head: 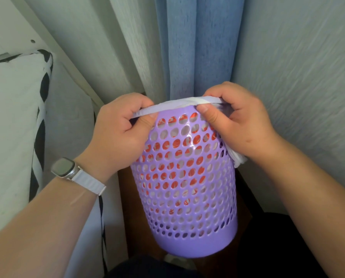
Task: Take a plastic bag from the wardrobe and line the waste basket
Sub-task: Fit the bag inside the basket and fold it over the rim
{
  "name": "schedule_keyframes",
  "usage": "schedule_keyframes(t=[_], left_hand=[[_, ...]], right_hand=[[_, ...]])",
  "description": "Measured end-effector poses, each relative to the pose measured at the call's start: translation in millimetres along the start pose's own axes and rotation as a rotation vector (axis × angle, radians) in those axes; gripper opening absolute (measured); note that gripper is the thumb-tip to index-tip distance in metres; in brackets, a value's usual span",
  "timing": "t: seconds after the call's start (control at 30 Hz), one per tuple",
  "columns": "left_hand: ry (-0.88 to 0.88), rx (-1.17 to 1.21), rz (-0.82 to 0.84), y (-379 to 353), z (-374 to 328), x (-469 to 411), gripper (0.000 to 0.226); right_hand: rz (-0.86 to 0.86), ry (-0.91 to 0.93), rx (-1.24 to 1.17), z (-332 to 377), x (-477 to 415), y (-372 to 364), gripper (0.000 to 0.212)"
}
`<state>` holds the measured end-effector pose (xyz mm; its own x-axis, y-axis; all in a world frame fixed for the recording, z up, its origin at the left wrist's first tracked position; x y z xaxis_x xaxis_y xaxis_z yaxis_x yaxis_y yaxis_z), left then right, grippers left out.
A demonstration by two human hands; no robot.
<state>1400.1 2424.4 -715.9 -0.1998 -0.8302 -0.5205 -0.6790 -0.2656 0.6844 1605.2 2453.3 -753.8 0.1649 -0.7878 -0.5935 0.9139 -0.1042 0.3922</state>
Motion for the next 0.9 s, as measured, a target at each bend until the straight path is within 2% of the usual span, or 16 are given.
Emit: schedule_keyframes(t=[0.13, 0.27, 0.4, 0.5, 0.57, 0.73, 0.9], left_hand=[[-0.075, -0.071, 0.051, 3.5, -10.2, -2.0, 0.013], [-0.213, -0.238, 0.121, -6.2, -32.3, -1.7, 0.026], [-0.282, -0.277, 0.16, -15.6, -36.8, -0.8, 0.025], [-0.27, -0.259, 0.199, -16.9, -32.2, -0.2, 0.026], [-0.25, -0.28, 0.205, -17.4, -28.7, 0.3, 0.027], [-0.217, -0.313, 0.125, -7.6, -22.9, -2.8, 0.029], [-0.136, -0.19, 0.071, -4.2, -20.3, -4.0, 0.027]], right_hand=[[-0.005, -0.079, -0.049, -0.1, 3.2, -3.8, 0.018], [-0.005, -0.007, 0.05, 13.8, 6.7, -14.1, 0.022], [-0.001, 0.0, 0.12, 19.5, 9.6, -23.5, 0.02], [0.027, -0.025, 0.054, 17.8, 8.0, -23.4, 0.017], [0.095, 0.024, 0.033, 18.0, 5.4, -21.0, 0.017], [0.133, 0.126, 0.083, 14.2, -2.3, -3.3, 0.03], [0.079, -0.031, -0.007, 3.5, -1.8, -0.9, 0.028]])
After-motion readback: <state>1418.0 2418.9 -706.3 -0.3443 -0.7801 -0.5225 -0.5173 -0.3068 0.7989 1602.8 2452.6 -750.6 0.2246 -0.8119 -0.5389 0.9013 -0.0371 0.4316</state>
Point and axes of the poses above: each hand's wrist, its own x-axis away from the middle knuckle, its own y-axis out of the back of the hand, z = x × y, the point moved 5 cm from there along -x, towards the middle knuckle
